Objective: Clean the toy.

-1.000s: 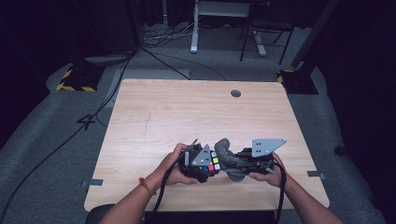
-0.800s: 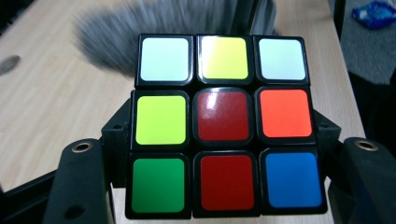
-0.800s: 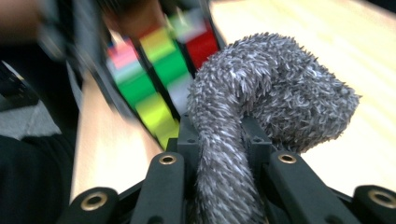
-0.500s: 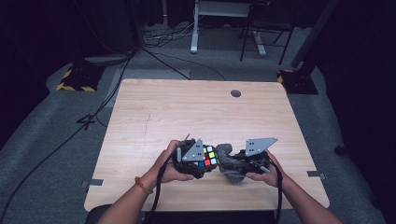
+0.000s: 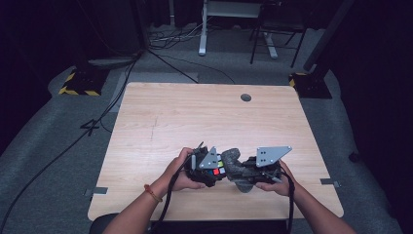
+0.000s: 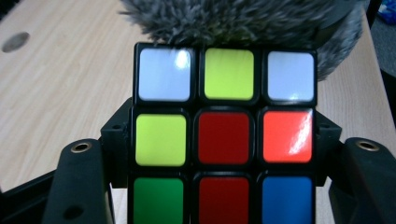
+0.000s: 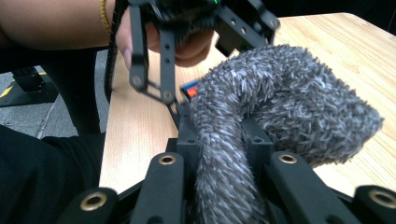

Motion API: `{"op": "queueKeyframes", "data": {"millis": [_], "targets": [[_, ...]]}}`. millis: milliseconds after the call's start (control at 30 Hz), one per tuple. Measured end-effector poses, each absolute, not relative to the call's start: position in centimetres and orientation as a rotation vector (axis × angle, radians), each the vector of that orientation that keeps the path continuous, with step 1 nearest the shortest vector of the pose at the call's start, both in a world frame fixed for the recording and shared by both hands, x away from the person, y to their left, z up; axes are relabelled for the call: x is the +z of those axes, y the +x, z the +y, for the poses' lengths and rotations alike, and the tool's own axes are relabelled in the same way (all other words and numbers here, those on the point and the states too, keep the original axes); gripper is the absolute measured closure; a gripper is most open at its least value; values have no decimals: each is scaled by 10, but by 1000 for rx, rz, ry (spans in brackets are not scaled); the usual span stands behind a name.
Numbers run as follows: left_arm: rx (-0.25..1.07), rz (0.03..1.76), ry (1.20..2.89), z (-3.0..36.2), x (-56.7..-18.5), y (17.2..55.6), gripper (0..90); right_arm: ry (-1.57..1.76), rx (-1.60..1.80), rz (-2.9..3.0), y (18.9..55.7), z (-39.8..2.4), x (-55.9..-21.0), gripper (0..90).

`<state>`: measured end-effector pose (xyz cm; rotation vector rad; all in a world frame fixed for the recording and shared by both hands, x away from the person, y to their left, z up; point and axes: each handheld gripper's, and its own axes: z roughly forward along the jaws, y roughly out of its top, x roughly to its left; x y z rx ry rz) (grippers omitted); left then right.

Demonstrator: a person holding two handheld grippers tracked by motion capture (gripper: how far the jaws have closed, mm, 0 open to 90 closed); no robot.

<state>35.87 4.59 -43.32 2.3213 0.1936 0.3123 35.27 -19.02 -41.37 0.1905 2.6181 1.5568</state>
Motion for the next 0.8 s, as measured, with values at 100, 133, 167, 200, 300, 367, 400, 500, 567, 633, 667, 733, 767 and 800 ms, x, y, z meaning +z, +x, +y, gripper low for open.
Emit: {"op": "queueKeyframes", "data": {"millis": [100,133,167,200,300,367,400,500,567,633,667,733,767,800], "targets": [[305,181,2363,38,-441,359,332,185,1552,2618,352,-188,-414,747],[302,185,2375,36,-444,359,333,181,1548,2618,353,-188,-415,747],[309,189,2381,35,-445,359,334,188,1535,2617,354,-188,-416,746],[316,193,2381,35,-445,359,334,199,1521,2624,355,-189,-417,746],[314,186,2332,41,-438,356,334,266,1509,2625,361,-196,-421,747],[317,185,2293,47,-430,354,334,310,1494,2617,365,-201,-424,747],[322,187,2275,50,-427,353,334,329,1495,2612,366,-203,-425,746],[308,179,2233,56,-423,349,334,355,1477,2618,365,-205,-430,745],[304,158,2229,56,-422,347,334,355,1453,2637,365,-204,-434,744],[300,161,2219,57,-422,347,334,354,1463,2647,366,-203,-435,743],[298,161,2217,58,-422,347,333,354,1459,2647,366,-203,-435,743],[309,153,2229,56,-423,347,333,357,1486,2644,366,-203,-434,741],[317,147,2236,55,-424,347,333,339,1489,2638,364,-203,-433,741],[329,141,2248,53,-424,346,333,327,1483,2632,363,-202,-431,741]]}}
